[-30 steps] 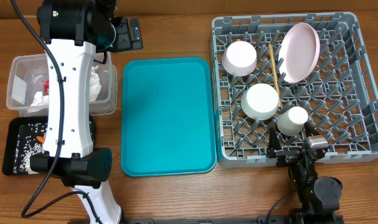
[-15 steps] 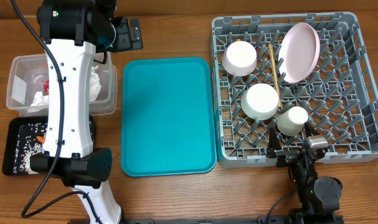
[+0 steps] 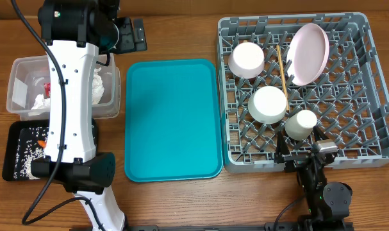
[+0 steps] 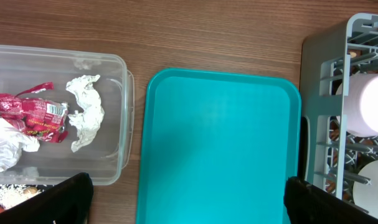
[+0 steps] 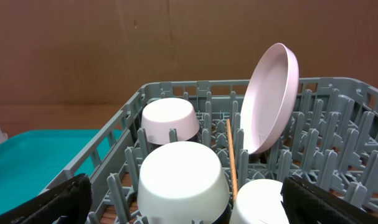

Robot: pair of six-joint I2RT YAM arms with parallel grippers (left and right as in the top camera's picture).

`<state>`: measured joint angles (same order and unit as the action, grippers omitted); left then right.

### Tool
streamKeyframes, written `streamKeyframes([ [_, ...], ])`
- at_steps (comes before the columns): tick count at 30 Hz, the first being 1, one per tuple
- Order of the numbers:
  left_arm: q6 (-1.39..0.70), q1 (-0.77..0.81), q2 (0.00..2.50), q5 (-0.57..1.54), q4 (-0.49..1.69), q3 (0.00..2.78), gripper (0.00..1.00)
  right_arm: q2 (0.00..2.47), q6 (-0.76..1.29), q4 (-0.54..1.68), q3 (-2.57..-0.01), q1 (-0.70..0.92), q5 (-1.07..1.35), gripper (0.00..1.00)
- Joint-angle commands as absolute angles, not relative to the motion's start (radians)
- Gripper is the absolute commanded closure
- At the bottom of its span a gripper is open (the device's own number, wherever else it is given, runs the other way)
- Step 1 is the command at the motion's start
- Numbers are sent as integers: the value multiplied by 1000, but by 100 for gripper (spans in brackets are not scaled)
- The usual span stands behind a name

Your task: Sort waste into correct bins and load items into the dishwasher

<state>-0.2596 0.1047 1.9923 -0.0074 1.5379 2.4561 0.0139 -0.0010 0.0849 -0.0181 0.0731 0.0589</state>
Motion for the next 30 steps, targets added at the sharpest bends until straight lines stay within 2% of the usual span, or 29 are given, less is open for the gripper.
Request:
streamKeyframes([
  [1, -270, 112, 1969, 0, 1537, 2476, 0, 3, -8, 81, -8, 78, 45, 0],
  [18, -270, 112, 1969, -3, 1537, 2476, 0, 3, -8, 81, -8, 78, 45, 0],
  [30, -270, 136, 1718, -3, 1537, 2476, 0, 3, -8, 81, -8, 78, 45, 0],
])
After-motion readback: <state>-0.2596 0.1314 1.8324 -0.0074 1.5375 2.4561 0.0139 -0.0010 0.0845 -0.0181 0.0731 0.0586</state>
